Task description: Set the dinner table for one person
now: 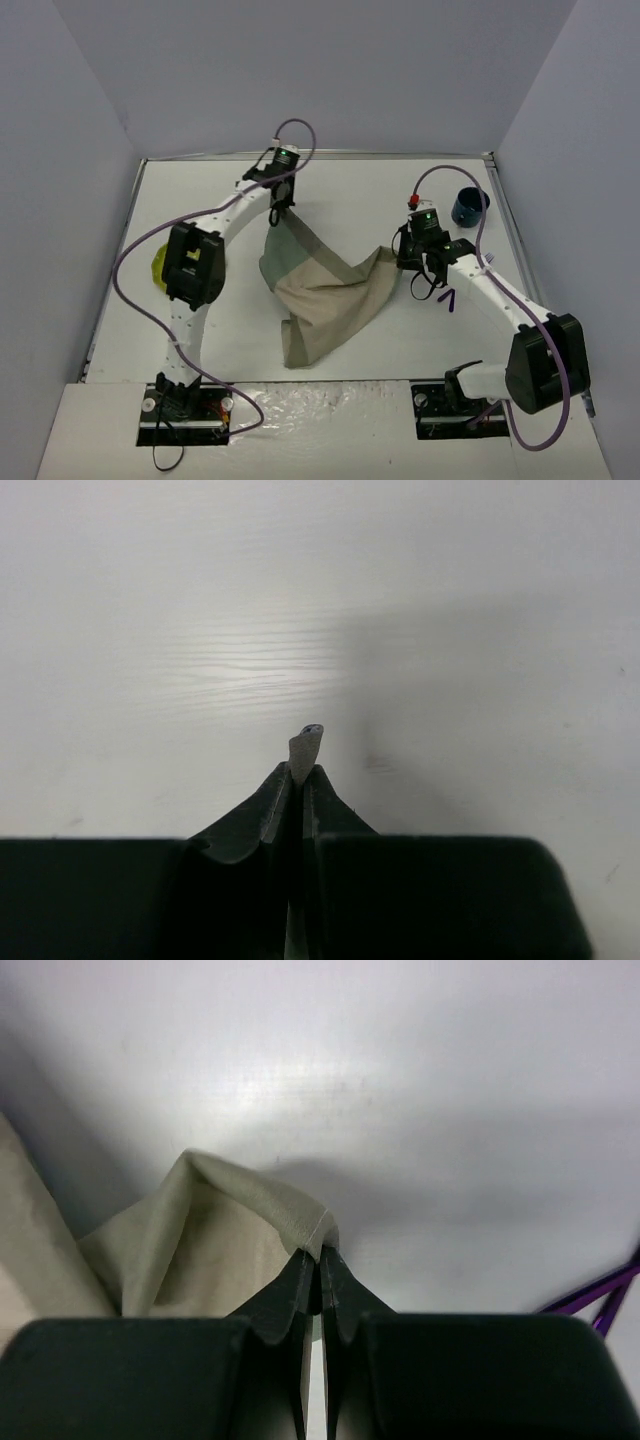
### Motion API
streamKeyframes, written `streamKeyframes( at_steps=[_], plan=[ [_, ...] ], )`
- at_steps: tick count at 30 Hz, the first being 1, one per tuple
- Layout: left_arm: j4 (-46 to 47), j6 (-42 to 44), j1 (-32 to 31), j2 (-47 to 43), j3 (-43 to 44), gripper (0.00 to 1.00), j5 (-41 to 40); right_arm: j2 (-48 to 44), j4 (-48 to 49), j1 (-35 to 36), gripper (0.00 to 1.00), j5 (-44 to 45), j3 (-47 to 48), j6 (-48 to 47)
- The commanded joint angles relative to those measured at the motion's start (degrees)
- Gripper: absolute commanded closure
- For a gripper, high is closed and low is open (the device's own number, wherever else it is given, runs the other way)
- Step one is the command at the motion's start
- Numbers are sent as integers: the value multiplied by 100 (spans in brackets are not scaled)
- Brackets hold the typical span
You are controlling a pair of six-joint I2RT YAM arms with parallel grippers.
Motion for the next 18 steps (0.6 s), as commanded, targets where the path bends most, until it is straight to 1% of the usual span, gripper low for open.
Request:
streamKeyframes(
  at_steps=[1,6,10,14,18],
  plan=[
    [68,-368,409,-1613,-225,100,-436,-365,-176,-85,100,776,680,-113],
    [170,-537,495,-2590,-701,100,-865,-769,-196,-143,100,1230,1117,34],
    [304,-594,556,-3563,-1098,100,-1200,-1170,-374,-152,100,1634,1587,-74],
    [563,-358,530,-4591,-1353,100,-1046,-1556,-496,-152,100,1745,2013,-259],
    [611,-109,391,-5425,-1580,100,-850,-2055,-550,-152,100,1594,2310,-541]
  ],
)
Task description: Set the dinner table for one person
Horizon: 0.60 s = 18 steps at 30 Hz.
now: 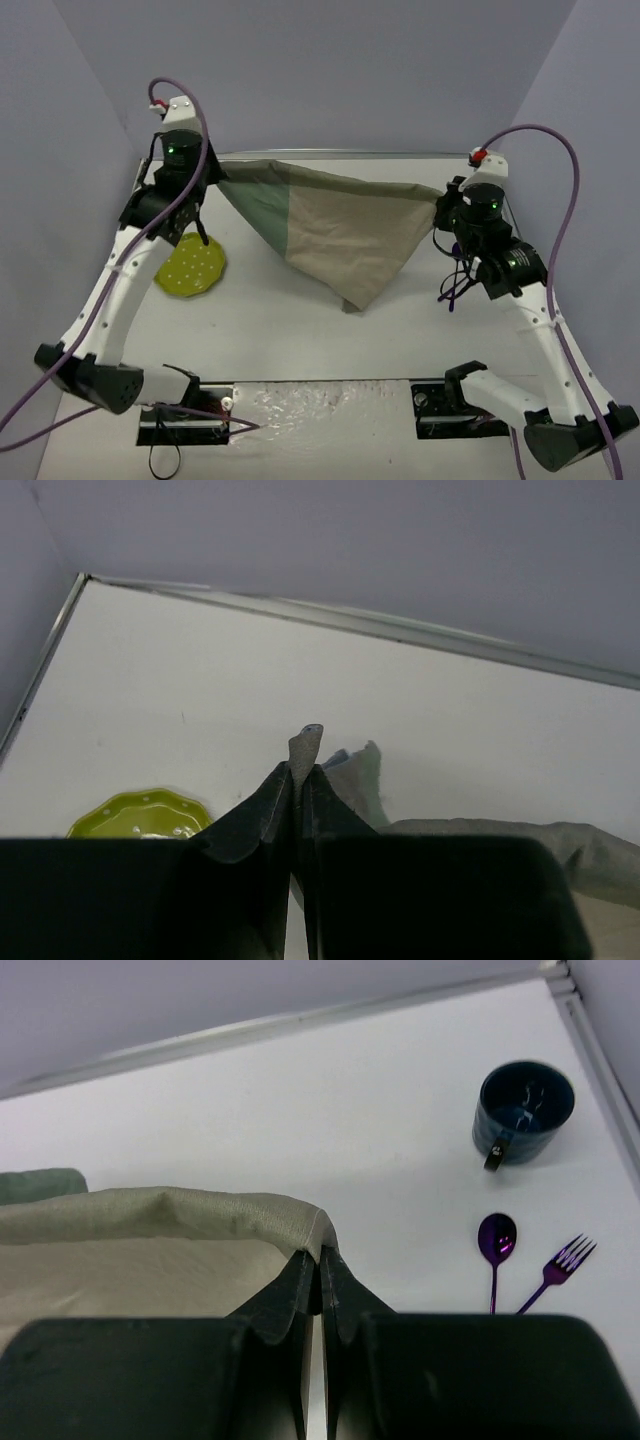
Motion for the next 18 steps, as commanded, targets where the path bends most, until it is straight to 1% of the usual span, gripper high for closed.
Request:
streamKeyframes(
  at_steps=[1,7,12,15,17,18],
  plan=[
    [468,312,-138,-1207,-45,100,1,-627,69,-22,100,184,545,-420],
    [-52,345,-217,-2212,-102,100,83,-1392,29,-22,100,32,747,-906],
    [-759,74,-226,-2625,-14,100,294,-1886,20,-22,100,-239,791,-955],
    [-1164,-158,-226,-2619,-31,100,315,-1790,11,-22,100,-515,844,-787],
    [-1246,-300,-226,-2582,-95,100,321,-1651,3,-22,100,-541,836,-657],
    [-1219,-420,-226,-2537,-274,100,204,-1494,7,-22,100,-459,804,-520]
  ],
)
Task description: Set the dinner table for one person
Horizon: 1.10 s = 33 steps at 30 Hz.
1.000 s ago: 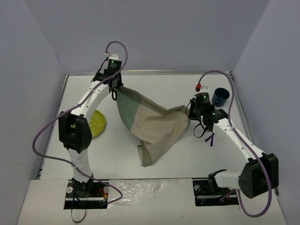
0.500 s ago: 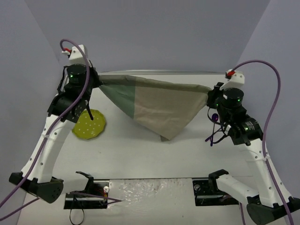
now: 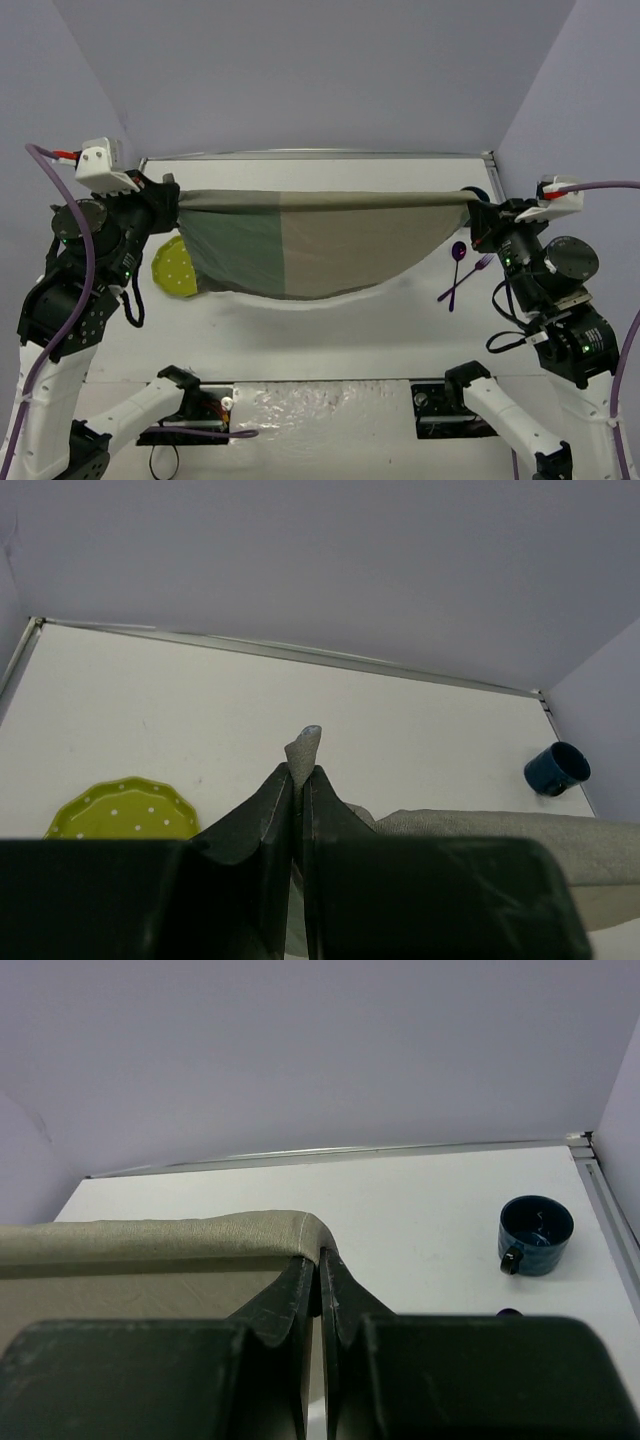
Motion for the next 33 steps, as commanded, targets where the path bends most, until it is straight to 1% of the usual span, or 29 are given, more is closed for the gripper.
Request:
streamKeyframes(
  at_steps=[1,3,5,6,7,10,12,14,17,18,20,23,25,27,29,31,33],
  plan=[
    [-141,-416,68,220,-307,100,-517,586,228,-64,100,381,74,263],
    [-84,-525,84,464,-469,100,-904,843,214,-64,100,628,49,414],
    [97,-706,110,913,-711,100,-1063,1397,222,-64,100,802,31,638],
    [194,-820,161,1093,-785,100,-1067,1833,231,-64,100,874,22,711],
    [345,-891,196,1407,-888,100,-1087,2023,238,-70,100,937,22,814],
    [772,-1246,340,2159,-1131,100,-1057,3028,320,-126,100,1256,39,935],
    [1223,-1413,484,2902,-1242,100,-956,3620,503,-256,100,1352,35,1023],
    [1417,-1551,598,3526,-1142,100,-876,4303,833,-419,100,1046,48,1087],
    [1689,-1706,726,4586,-817,100,-913,5102,1352,-560,100,907,62,1120],
    [1729,-1720,778,4780,-637,100,-892,5446,1525,-635,100,877,137,1126],
    [1829,-1698,807,5318,-396,100,-908,5797,1750,-681,100,857,227,1013],
    [2055,-1557,846,5699,-129,100,-862,6299,2327,-749,100,719,312,721],
    [2280,-1439,881,5934,12,100,-768,6521,2503,-815,100,645,421,591],
    [2273,-1328,952,6235,313,100,-665,6973,2654,-871,100,408,658,385],
    [2175,-1202,990,6507,644,100,-644,7175,2667,-882,100,384,892,218],
    [2212,-1068,998,6566,753,100,-651,7275,2735,-928,100,353,966,133],
    [2353,-883,998,6401,714,100,-713,7208,2816,-957,100,257,955,40]
  ],
)
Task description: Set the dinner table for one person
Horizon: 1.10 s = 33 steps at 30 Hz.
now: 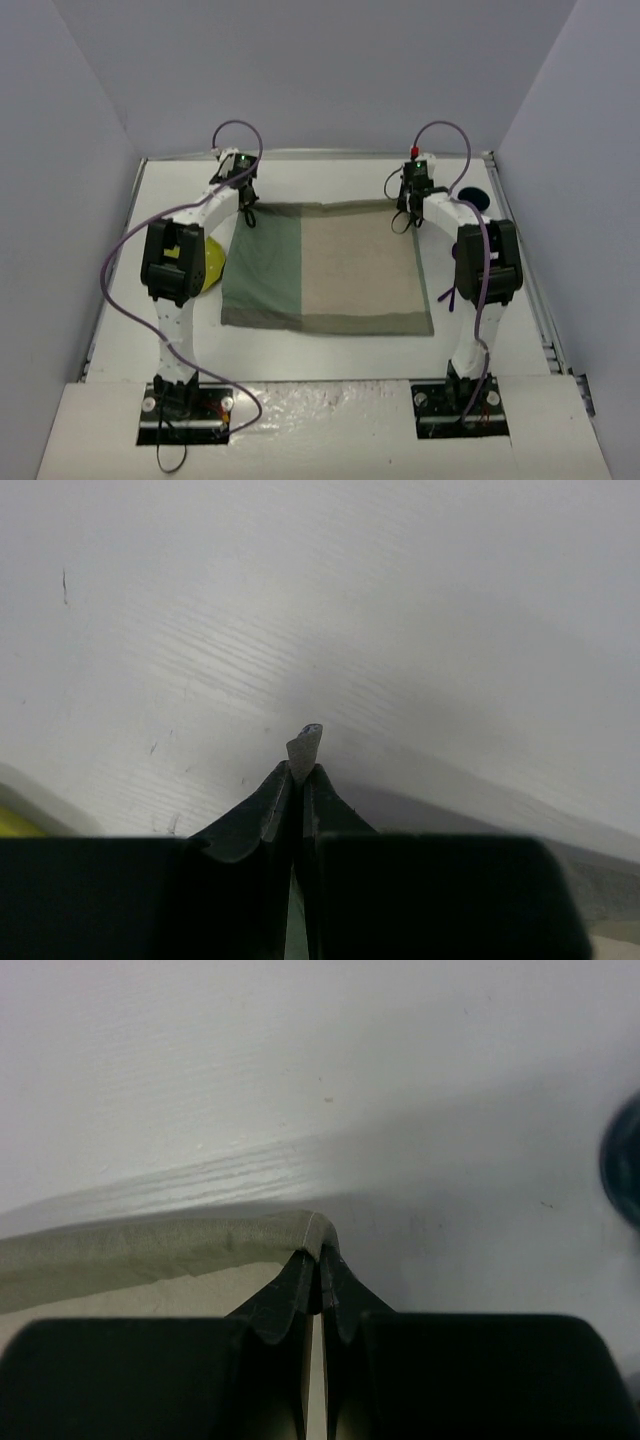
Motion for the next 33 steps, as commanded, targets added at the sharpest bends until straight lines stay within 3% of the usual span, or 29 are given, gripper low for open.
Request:
streamKeyframes(
  at_steps=[1,14,23,28,33],
  plan=[
    [492,460,72,-488,170,100,-97,-248,634,-87,100,-212,273,-404],
    [768,1233,-101,-4240,-925,100,-182,-3442,856,-58,100,-133,-660,-481],
    [352,1397,-971,-6151,-1645,100,-859,-5752,595,7,100,435,-1314,-319],
    [108,1318,-1307,-6917,-1819,100,-1059,-6285,598,163,100,802,-1480,-245],
    [70,1263,-1316,-7019,-1876,100,-1234,-6283,653,233,100,1091,-1522,-25]
  ],
)
